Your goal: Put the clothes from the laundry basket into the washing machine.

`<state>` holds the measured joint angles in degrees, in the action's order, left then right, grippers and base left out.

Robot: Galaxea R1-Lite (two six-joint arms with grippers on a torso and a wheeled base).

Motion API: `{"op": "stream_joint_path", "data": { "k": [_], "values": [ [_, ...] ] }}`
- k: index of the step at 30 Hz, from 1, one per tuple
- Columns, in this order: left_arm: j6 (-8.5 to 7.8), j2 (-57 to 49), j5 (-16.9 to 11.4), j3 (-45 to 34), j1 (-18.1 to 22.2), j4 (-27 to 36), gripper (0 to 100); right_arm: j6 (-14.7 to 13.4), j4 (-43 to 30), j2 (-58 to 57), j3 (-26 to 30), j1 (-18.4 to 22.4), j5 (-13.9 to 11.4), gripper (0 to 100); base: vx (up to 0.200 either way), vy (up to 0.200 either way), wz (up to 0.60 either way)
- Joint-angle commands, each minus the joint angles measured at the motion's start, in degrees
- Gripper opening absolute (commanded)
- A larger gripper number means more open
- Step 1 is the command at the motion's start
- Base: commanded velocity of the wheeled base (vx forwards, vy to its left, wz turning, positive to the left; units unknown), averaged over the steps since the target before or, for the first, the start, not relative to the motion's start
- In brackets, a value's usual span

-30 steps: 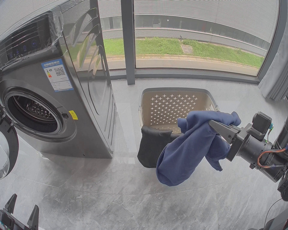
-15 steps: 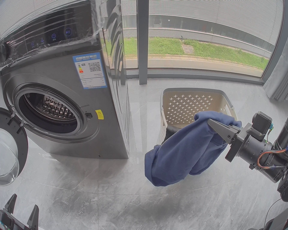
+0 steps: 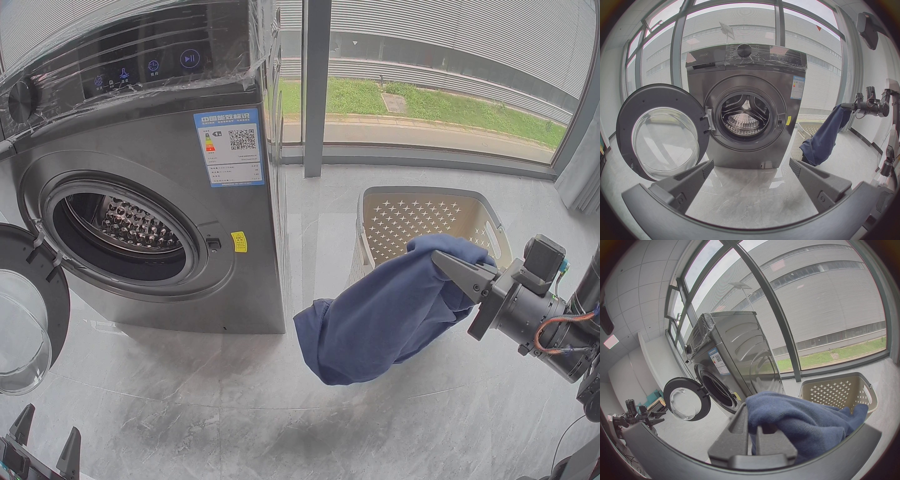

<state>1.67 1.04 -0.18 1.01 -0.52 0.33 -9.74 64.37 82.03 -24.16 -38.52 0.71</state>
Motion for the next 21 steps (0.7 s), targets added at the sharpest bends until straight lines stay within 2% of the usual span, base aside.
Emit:
{"op": "stream_joint_path", "data": {
  "k": [1,7,13,21],
  "values": [
    [0.00,0.0,0.0,-0.8,-0.1,0.0,100,0.0,0.0,0.4,0.5,0.0,0.0,0,-0.200,0.000,0.00],
    [0.18,0.0,0.0,-0.8,-0.1,-0.1,100,0.0,0.1,0.9,0.6,0.0,0.0,0,-0.200,0.000,0.00],
    [0.18,-0.1,0.0,-0.8,-0.1,0.0,100,0.0,0.1,0.8,0.6,0.0,0.0,0,0.000,0.000,0.00],
    [0.18,-0.1,0.0,-0.8,-0.1,0.0,100,0.0,0.1,0.8,0.6,-0.1,0.0,0,0.000,0.200,0.00]
  ]
}}
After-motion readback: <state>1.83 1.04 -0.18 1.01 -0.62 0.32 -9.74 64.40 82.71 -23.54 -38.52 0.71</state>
